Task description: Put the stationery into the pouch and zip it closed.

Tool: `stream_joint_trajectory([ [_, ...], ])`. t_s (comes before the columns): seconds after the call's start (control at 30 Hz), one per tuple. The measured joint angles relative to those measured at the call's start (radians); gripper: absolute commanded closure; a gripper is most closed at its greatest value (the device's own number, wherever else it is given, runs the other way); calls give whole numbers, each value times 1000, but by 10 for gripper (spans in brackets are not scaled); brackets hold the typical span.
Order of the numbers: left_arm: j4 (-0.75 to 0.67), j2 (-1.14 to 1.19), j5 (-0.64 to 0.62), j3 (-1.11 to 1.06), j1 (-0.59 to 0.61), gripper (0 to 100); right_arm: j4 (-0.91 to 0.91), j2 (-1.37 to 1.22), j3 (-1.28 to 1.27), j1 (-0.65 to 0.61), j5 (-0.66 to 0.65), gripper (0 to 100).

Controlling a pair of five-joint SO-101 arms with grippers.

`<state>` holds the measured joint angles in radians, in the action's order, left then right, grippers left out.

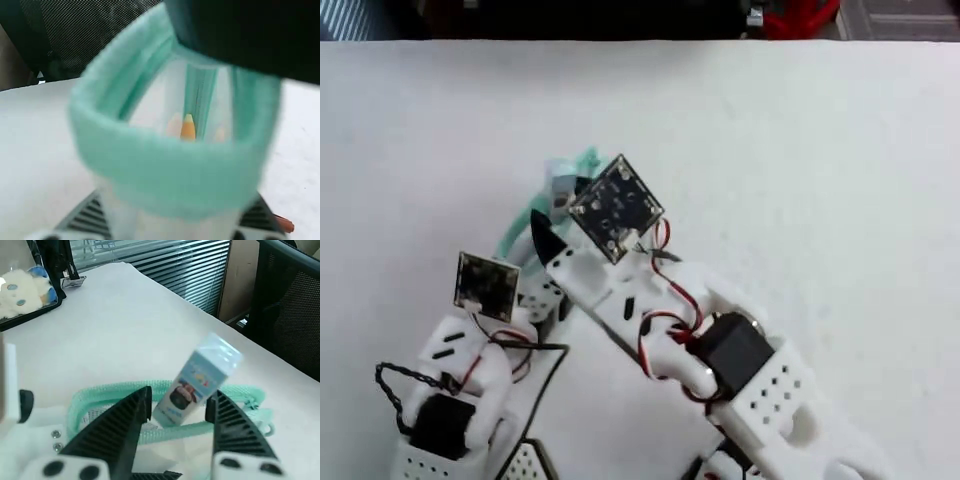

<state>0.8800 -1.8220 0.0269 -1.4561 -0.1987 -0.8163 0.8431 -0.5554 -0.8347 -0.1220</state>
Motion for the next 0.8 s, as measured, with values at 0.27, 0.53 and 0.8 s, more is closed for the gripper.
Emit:
stream_joint_trajectory([
  [0.27, 0, 0, 0, 0, 0, 778, -14, 6, 0, 0, 0, 817],
  [0.53, 0, 0, 0, 0, 0, 782, -49, 6, 37, 0, -57, 817],
  [0.8, 0, 2, 0, 0, 2, 941, -80, 28, 98, 41, -71, 818],
])
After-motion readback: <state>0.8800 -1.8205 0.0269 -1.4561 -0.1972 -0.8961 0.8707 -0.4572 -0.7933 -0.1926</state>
